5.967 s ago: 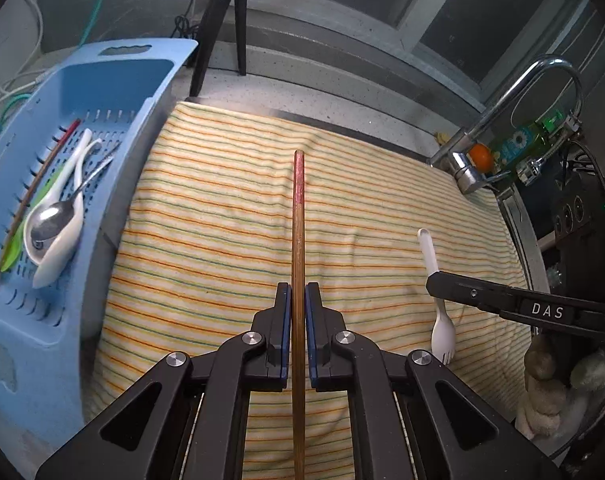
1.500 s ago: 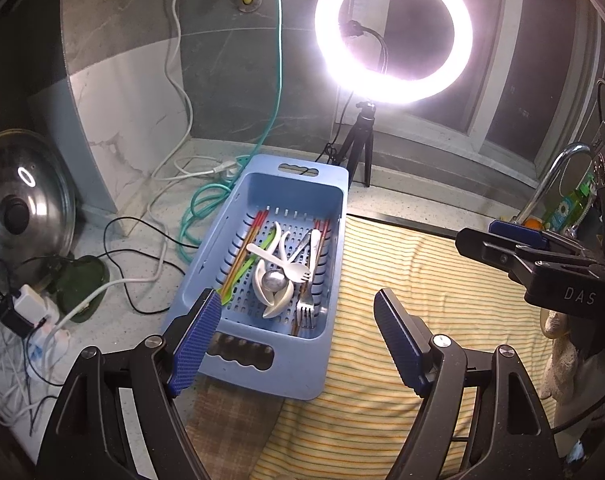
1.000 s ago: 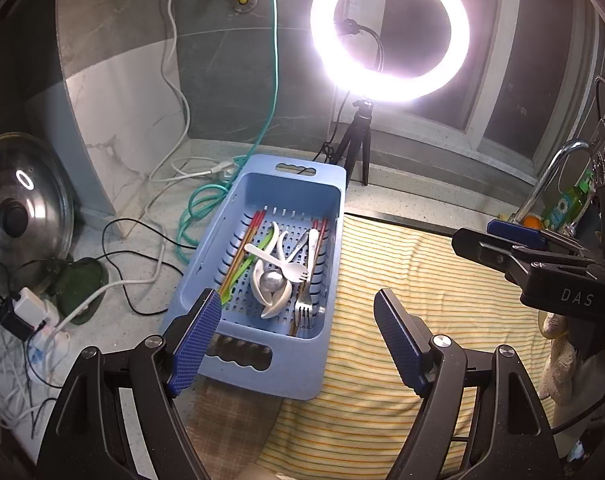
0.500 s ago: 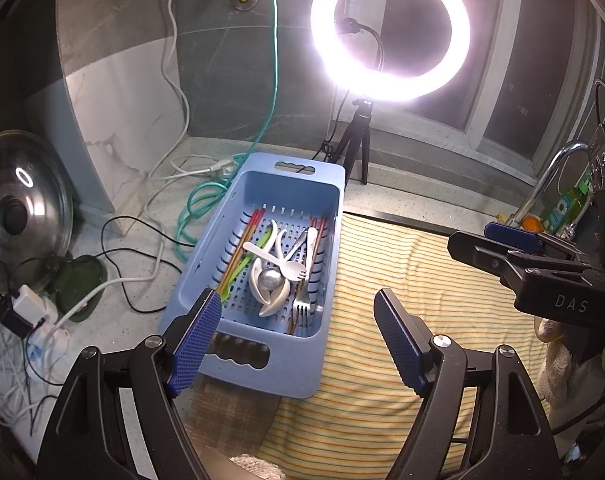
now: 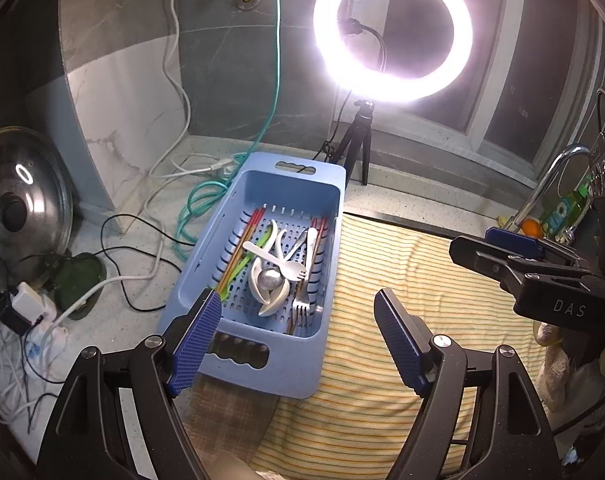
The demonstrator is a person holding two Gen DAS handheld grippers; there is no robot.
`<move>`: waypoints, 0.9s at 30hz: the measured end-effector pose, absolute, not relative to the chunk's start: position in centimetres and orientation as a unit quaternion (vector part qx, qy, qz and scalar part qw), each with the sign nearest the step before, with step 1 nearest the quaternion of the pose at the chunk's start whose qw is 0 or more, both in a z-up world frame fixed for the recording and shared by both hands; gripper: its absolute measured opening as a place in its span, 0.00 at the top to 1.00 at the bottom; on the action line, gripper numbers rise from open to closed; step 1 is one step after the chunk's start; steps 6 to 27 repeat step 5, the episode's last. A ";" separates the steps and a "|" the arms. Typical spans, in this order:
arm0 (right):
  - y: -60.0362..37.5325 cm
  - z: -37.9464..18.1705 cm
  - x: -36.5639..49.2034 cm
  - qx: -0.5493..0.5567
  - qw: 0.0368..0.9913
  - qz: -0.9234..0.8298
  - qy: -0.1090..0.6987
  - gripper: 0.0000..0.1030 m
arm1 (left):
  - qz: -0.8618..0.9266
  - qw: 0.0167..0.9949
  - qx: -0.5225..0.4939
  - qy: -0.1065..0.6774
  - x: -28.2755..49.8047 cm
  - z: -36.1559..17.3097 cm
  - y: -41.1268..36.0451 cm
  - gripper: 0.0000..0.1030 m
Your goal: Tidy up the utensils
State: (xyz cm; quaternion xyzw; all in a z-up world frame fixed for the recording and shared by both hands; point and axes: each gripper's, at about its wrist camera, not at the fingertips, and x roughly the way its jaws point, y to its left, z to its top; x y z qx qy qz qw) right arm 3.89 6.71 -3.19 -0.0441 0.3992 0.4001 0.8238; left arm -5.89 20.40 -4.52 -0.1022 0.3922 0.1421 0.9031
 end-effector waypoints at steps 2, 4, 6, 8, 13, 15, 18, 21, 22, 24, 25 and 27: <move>6.7 -3.2 3.8 -0.042 0.824 0.398 0.401 0.25 | 0.146 0.903 -0.096 0.392 -5.9 -4.6 20.2 0.23; 6.6 -3.3 3.7 -0.042 0.825 0.397 0.401 0.25 | 0.148 0.902 -0.099 0.394 -5.9 -4.6 20.1 0.23; 6.6 -3.3 3.8 -0.042 0.825 0.397 0.401 0.25 | 0.149 0.901 -0.100 0.395 -5.8 -4.6 20.1 0.23; 6.6 -3.3 3.8 -0.042 0.825 0.397 0.401 0.25 | 0.149 0.901 -0.100 0.395 -5.8 -4.6 20.1 0.23; 6.6 -3.3 3.8 -0.042 0.825 0.397 0.401 0.25 | 0.149 0.901 -0.100 0.395 -5.8 -4.6 20.1 0.23; 6.6 -3.3 3.8 -0.042 0.825 0.397 0.401 0.25 | 0.149 0.901 -0.100 0.395 -5.8 -4.6 20.1 0.23; 6.6 -3.3 3.8 -0.042 0.825 0.397 0.401 0.25 | 0.149 0.901 -0.100 0.395 -5.8 -4.6 20.1 0.23; 6.6 -3.3 3.8 -0.042 0.825 0.397 0.401 0.25 | 0.149 0.901 -0.100 0.395 -5.8 -4.6 20.1 0.23; 6.6 -3.3 3.8 -0.042 0.825 0.397 0.401 0.25 | 0.149 0.901 -0.100 0.395 -5.8 -4.6 20.1 0.23; 6.6 -3.3 3.8 -0.042 0.825 0.397 0.401 0.25 | 0.149 0.901 -0.100 0.395 -5.8 -4.6 20.1 0.23; 6.6 -3.3 3.8 -0.042 0.825 0.397 0.401 0.25 | 0.149 0.901 -0.100 0.395 -5.8 -4.6 20.1 0.23; 6.6 -3.3 3.8 -0.042 0.825 0.397 0.401 0.25 | 0.149 0.901 -0.100 0.395 -5.8 -4.6 20.1 0.23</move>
